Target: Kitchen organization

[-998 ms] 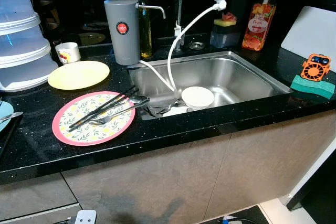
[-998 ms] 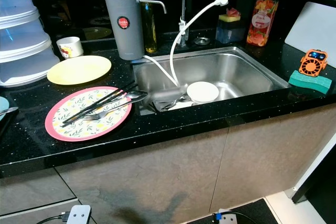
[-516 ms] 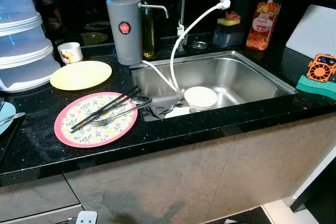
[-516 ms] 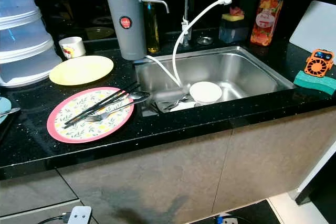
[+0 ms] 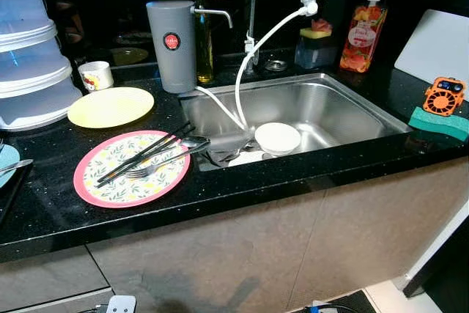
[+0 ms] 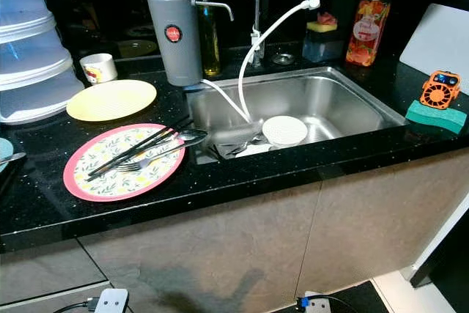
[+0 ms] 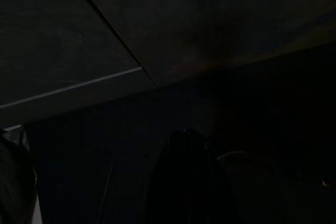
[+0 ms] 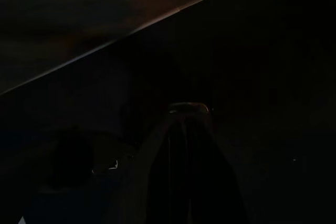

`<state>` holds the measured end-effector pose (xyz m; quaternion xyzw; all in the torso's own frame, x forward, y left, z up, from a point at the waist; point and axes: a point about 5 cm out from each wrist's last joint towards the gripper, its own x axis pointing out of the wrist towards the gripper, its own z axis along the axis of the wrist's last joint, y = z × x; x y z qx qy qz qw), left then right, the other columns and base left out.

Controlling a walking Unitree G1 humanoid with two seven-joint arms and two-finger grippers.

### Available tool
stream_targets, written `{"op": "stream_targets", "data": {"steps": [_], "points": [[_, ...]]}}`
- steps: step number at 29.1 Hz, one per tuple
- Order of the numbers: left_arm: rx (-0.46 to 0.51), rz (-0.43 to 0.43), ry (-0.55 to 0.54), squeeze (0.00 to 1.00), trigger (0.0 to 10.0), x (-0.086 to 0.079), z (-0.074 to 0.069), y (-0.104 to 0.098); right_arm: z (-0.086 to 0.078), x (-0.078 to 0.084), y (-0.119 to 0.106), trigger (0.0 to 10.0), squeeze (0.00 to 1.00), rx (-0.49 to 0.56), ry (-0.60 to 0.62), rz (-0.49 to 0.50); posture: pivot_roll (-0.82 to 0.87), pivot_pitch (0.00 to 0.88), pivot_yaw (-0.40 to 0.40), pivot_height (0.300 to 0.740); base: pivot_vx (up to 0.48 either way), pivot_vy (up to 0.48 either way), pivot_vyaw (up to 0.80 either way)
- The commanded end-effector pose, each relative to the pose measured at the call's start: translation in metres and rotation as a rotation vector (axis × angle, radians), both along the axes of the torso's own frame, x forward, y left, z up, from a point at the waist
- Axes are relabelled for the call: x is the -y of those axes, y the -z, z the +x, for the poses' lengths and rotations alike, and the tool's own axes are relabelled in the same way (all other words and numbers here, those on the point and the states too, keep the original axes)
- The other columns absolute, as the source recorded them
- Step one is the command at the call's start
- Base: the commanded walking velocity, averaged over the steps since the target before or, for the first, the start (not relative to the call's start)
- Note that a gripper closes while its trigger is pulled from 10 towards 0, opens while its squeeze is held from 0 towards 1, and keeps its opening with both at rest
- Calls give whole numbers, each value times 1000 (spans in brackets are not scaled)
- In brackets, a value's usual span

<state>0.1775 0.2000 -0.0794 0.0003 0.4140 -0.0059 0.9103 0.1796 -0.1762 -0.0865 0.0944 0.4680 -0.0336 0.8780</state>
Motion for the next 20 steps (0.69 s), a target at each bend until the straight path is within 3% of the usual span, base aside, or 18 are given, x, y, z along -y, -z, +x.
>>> {"op": "stream_targets", "data": {"steps": [1,5,9,12,16,20], "points": [[-17,-2,16,0,10000,5,-3,3,-6,0,3,10000,0,-26,-15,2,5,37,29,740,0,0,0],[-18,6,37,0,10000,9,-4,3,-6,1,3,10000,0,-24,3,11,18,35,14,740,0,0,0],[-21,11,5,0,10000,5,-8,4,-14,-1,7,10000,0,-67,-74,-16,21,39,18,740,0,0,0],[-29,18,29,0,10000,7,-10,6,-6,1,3,10000,0,-29,3,6,34,35,-5,740,0,0,0],[-23,19,-1,0,10000,4,-8,5,-5,-1,3,10000,0,-31,-18,9,36,47,7,740,0,0,0],[-28,26,44,0,10000,6,-9,5,-2,2,1,10000,0,-22,29,10,33,46,9,740,0,0,0]]}}
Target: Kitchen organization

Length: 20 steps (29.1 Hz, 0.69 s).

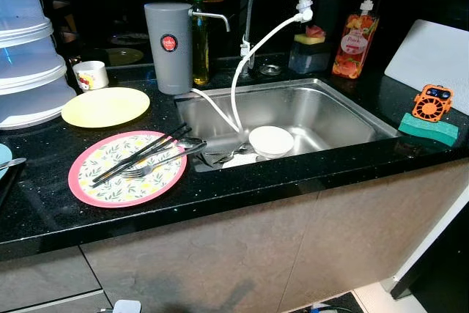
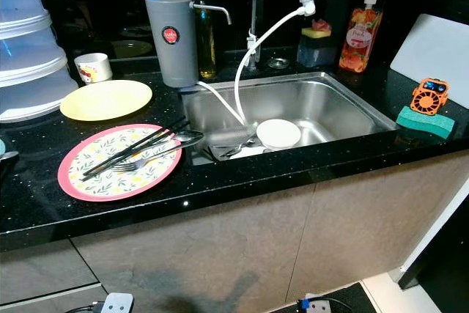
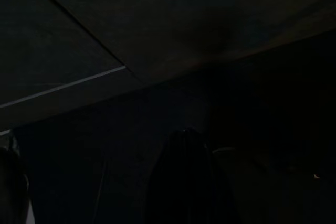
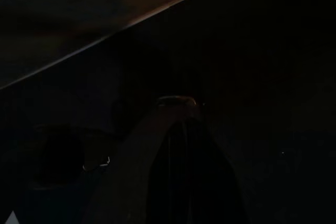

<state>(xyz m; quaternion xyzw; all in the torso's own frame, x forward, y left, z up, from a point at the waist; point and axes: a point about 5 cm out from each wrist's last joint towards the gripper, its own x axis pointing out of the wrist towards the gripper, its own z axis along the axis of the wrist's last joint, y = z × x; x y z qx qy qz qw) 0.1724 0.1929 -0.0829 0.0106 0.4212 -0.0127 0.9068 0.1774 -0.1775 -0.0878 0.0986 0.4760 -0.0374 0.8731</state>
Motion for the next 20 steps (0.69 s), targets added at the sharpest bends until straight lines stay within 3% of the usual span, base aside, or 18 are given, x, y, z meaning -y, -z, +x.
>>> {"op": "stream_targets", "data": {"steps": [1,5,9,13,16,20], "points": [[-12,16,23,0,10000,-2,-4,1,1,0,0,10000,0,4,26,12,36,39,1,740,0,0,0],[-6,15,-29,0,10000,-5,-4,1,-6,-3,3,10000,0,-29,-34,-4,37,51,17,740,0,0,0],[-7,13,28,0,10000,0,-1,1,-8,3,4,10000,0,-30,10,4,55,44,-6,740,0,0,0],[-8,19,-25,0,10000,-6,-3,1,-16,-3,8,10000,0,-68,-60,-10,43,48,19,740,0,0,0],[-30,27,49,0,10000,-4,-7,3,-7,-1,3,10000,0,-18,34,16,36,46,20,740,0,0,0],[-33,24,-1,0,10000,-5,-9,4,-9,-6,5,10000,0,-30,-10,13,24,52,50,740,0,0,0]]}}
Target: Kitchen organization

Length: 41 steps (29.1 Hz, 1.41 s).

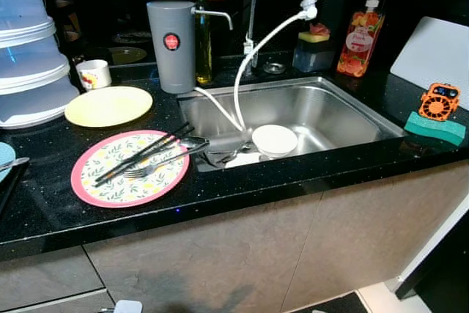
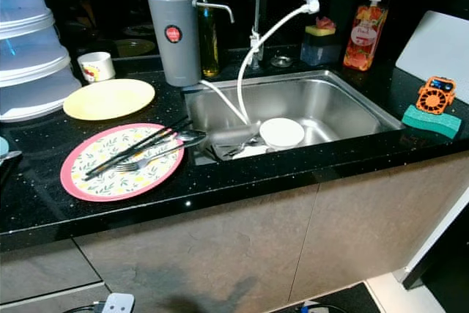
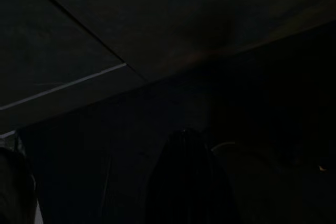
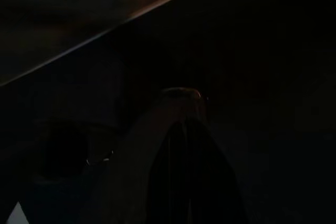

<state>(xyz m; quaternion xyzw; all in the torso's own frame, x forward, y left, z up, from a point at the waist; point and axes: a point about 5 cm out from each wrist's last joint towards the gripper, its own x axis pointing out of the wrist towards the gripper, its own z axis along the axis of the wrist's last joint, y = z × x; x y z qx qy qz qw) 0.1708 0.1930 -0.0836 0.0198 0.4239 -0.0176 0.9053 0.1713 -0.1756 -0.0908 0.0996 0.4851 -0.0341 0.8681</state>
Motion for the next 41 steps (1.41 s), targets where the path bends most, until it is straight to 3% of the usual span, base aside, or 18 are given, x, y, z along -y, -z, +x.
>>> {"op": "stream_targets", "data": {"steps": [1,4,8,11,16,20,33,36,38,41], "points": [[-30,8,-5,0,10000,-4,-7,3,-5,-3,3,10000,0,-18,0,1,21,50,49,740,0,0,0],[-29,9,37,0,10000,2,-5,3,-7,1,3,10000,0,-15,53,10,26,46,37,740,0,0,0],[-18,2,-15,0,10000,1,-1,2,-11,-2,5,10000,0,-36,0,4,29,53,45,740,0,0,0],[-19,-3,6,0,10000,2,1,1,-14,-1,6,10000,0,-44,3,-1,30,45,38,740,0,0,0],[-24,7,-25,0,10000,-3,1,1,-12,-4,5,10000,0,-45,-38,-3,36,51,42,740,0,0,0],[-41,18,14,0,10000,-4,-2,2,-5,-2,3,10000,0,-23,7,4,39,58,38,740,0,0,0],[-54,1,-22,0,10000,-1,-10,6,-10,-10,5,10000,0,-33,-152,-37,25,51,29,740,0,0,0],[-63,-4,-22,0,10000,1,-11,7,-8,-8,3,10000,0,-6,-203,-91,18,43,29,740,0,0,0],[-71,-7,-24,0,10000,3,-12,8,-1,0,-1,10000,0,40,-268,-210,13,38,29,740,0,0,0],[-74,-8,-27,0,10000,3,-12,8,2,8,-3,10000,0,52,-221,-231,11,36,29,740,0,0,0]]}}
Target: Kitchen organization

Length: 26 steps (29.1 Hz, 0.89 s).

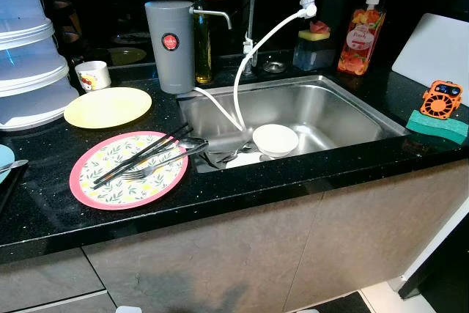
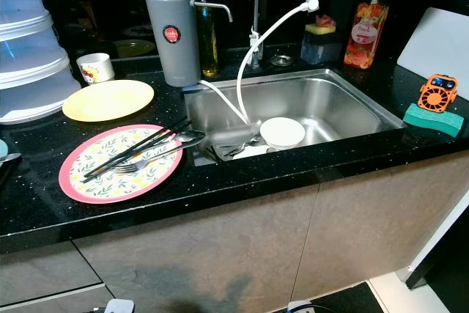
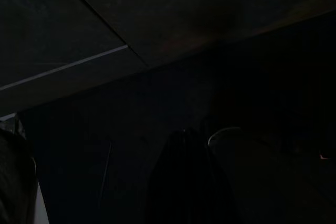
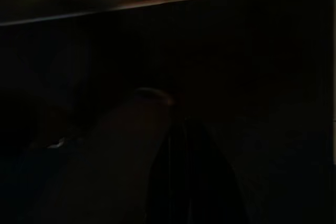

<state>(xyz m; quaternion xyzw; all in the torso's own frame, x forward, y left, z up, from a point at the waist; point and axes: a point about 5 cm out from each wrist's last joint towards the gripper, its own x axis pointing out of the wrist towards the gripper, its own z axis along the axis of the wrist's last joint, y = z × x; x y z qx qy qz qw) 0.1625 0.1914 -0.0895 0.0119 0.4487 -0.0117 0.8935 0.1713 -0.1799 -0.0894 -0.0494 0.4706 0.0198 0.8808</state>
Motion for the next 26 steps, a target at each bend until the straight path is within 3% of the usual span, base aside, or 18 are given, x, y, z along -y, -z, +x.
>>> {"op": "stream_targets", "data": {"steps": [1,7,14,16,22,26], "points": [[-18,2,-13,0,10000,-1,-4,2,4,8,-3,10000,0,25,33,-26,11,36,29,740,0,0,0],[43,-41,-84,0,10000,-14,0,-3,9,33,-9,10000,0,41,50,-83,6,31,26,740,0,0,0],[184,-162,-155,0,10000,-11,14,-14,10,50,-14,10000,0,68,127,-89,1,34,14,740,0,0,0],[182,-174,-142,0,10000,-7,14,-14,14,43,-14,10000,0,96,145,-36,4,37,8,740,0,0,0],[143,-178,-72,0,10000,6,12,-10,26,9,-16,10000,0,137,48,94,12,44,-1,740,0,0,0],[107,-150,-69,0,10000,6,8,-7,32,-1,-19,10000,0,161,19,135,12,44,-1,740,0,0,0]]}}
